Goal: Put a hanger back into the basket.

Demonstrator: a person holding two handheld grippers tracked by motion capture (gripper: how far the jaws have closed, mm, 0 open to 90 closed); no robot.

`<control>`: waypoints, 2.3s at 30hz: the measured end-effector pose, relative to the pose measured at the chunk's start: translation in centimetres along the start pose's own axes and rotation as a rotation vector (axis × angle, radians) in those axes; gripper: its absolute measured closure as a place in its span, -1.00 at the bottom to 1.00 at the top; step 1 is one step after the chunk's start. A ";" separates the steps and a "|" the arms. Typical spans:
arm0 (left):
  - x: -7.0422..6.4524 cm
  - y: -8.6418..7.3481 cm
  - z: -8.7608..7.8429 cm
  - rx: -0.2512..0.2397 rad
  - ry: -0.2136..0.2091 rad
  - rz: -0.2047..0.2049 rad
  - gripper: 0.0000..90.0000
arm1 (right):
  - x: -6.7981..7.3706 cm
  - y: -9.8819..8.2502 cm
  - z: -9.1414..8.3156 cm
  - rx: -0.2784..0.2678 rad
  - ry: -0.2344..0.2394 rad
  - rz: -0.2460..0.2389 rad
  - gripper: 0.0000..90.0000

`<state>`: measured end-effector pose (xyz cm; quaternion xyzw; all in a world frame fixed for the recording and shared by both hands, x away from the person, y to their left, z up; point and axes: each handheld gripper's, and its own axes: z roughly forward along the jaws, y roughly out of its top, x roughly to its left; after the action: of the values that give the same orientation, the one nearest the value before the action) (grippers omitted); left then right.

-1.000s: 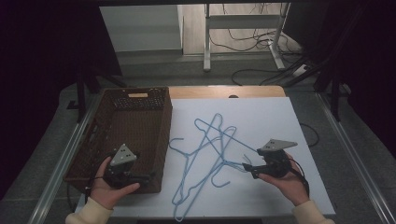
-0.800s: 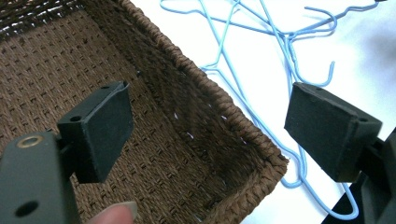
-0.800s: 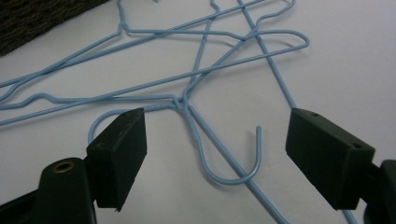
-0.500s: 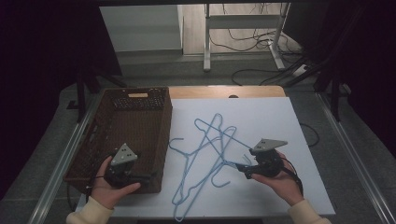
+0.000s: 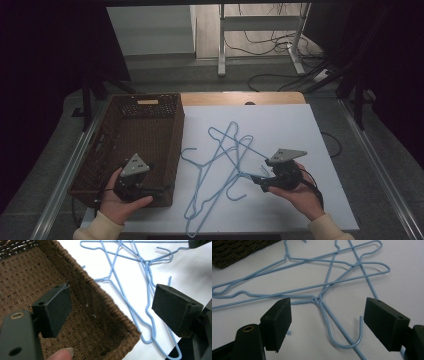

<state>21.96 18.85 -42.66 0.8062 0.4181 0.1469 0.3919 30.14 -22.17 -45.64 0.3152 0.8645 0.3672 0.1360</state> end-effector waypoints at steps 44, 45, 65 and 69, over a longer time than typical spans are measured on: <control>1.5 -0.2 -0.6 0.002 0.003 -0.046 -0.63 | 4.7 11.6 16.3 0.251 0.199 -0.042 -0.13; 1.5 -0.2 -0.5 0.003 0.003 -0.047 -0.63 | 4.8 11.7 16.6 0.257 0.201 -0.044 -0.11; 1.7 -0.3 -0.6 0.005 0.006 -0.046 -0.63 | 7.2 11.9 20.1 0.382 0.142 -0.147 0.63; 1.7 -0.4 -0.6 0.006 0.006 -0.046 -0.63 | 7.3 11.8 20.0 0.386 0.115 -0.155 0.75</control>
<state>22.47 20.61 -42.72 0.7970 0.4383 0.1390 0.3915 39.18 -0.20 -51.02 0.2464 0.9467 0.2008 0.0514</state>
